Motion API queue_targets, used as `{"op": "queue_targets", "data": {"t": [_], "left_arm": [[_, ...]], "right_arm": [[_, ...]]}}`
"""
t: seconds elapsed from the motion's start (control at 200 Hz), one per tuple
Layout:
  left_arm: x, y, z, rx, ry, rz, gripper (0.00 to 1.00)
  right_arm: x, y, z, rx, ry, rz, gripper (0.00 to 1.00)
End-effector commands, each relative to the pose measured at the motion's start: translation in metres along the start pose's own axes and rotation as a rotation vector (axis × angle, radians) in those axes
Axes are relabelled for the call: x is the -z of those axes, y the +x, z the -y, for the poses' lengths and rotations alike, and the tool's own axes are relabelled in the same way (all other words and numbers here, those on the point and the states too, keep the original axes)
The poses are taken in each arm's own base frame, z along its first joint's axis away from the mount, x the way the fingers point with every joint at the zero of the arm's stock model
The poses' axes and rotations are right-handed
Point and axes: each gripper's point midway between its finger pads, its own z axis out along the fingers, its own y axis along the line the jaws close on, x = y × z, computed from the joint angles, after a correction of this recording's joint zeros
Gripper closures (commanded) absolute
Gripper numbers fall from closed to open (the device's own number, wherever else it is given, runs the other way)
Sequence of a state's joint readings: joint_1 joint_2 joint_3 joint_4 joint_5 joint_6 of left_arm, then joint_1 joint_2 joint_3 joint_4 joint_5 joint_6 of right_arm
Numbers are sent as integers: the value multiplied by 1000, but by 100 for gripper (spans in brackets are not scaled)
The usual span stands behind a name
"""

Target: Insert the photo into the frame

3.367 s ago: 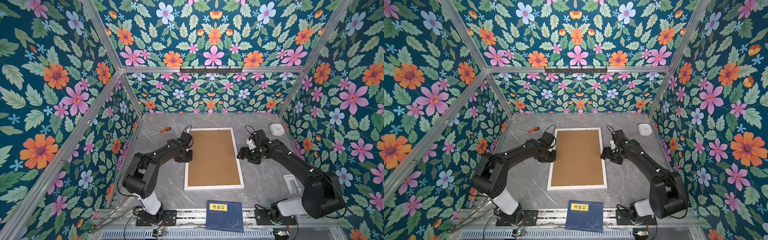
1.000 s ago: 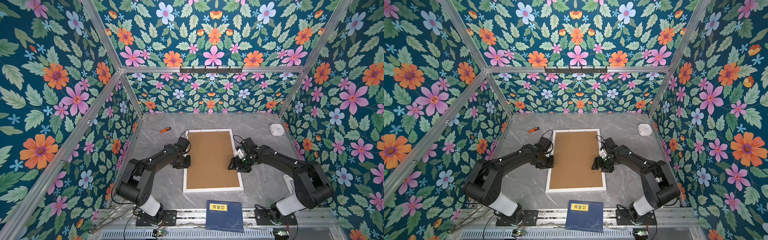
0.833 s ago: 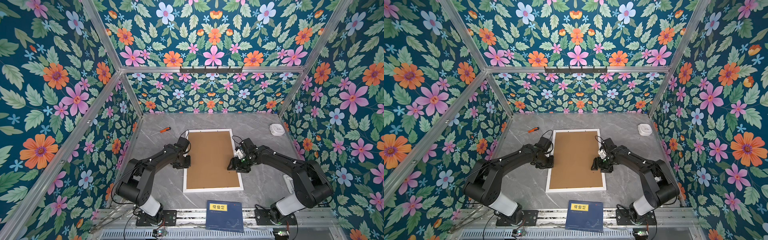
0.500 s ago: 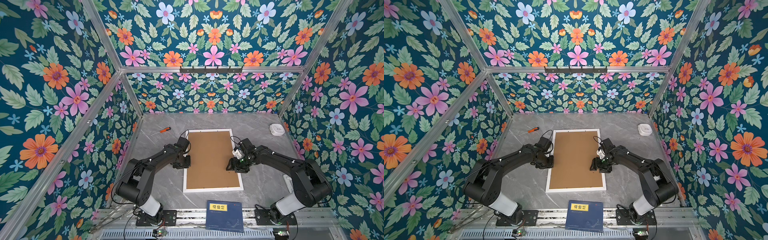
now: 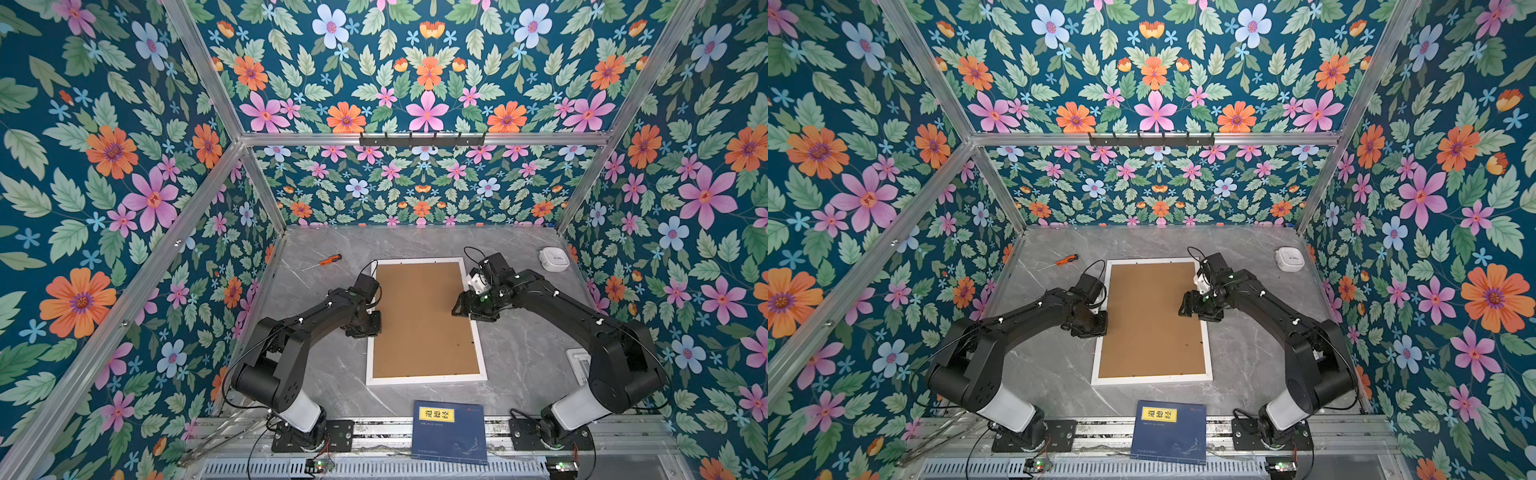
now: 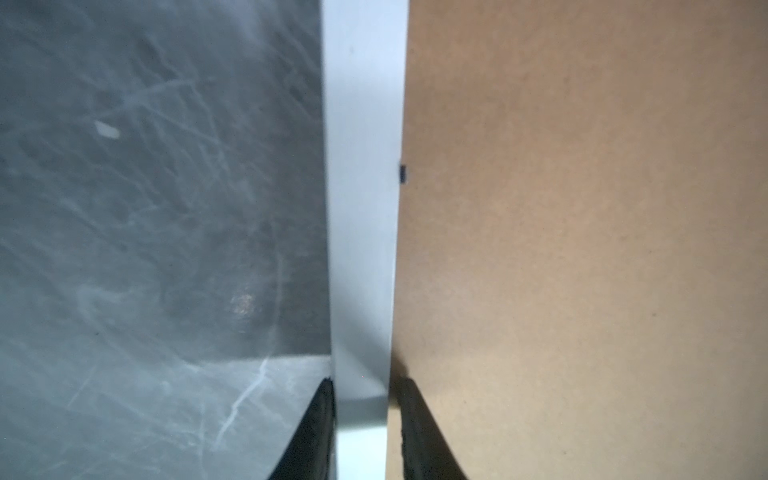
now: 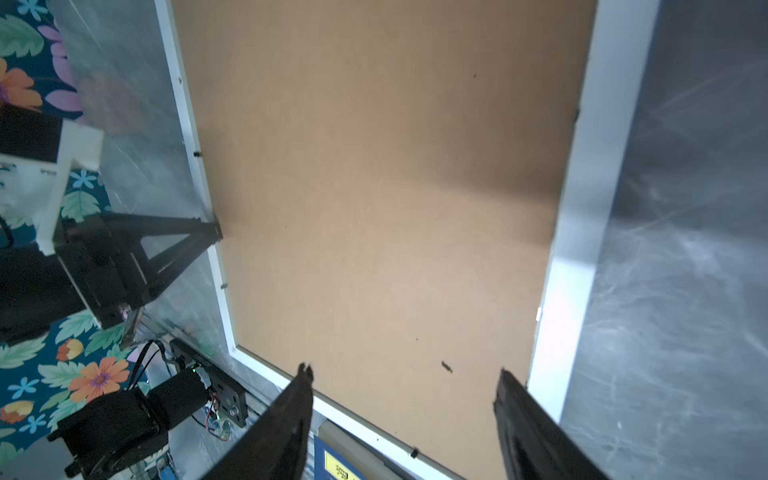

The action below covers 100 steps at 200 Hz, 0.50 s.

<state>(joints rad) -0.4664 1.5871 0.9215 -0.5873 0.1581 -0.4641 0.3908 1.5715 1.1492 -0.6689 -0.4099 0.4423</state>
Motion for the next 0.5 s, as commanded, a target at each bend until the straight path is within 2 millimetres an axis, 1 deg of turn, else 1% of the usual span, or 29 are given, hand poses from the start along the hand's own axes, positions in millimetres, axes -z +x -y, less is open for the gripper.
{"op": "queue_targets", "data": {"t": [0.0, 0.095, 0.16, 0.165, 0.18, 0.24, 0.495], "left_arm": [[-1, 5, -7, -9, -29, -14, 71], [-1, 6, -6, -14, -22, -12, 70], [-1, 7, -5, -13, -17, -10, 70], [-1, 7, -5, -14, -17, -11, 70], [-1, 7, -5, -16, -17, -11, 70], [-1, 8, -7, -17, -22, -15, 70], [-4, 10, -8, -15, -25, -24, 69]], "right_arm": [[3, -10, 9, -17, 16, 7, 30], [3, -24, 16, -30, 18, 22, 30], [4, -33, 16, -27, 3, 29, 30], [0, -33, 18, -32, 8, 16, 30], [-5, -33, 21, -39, 11, 2, 30], [-11, -37, 23, -34, 12, -20, 30], [-26, -57, 27, -22, 28, -45, 27]]}}
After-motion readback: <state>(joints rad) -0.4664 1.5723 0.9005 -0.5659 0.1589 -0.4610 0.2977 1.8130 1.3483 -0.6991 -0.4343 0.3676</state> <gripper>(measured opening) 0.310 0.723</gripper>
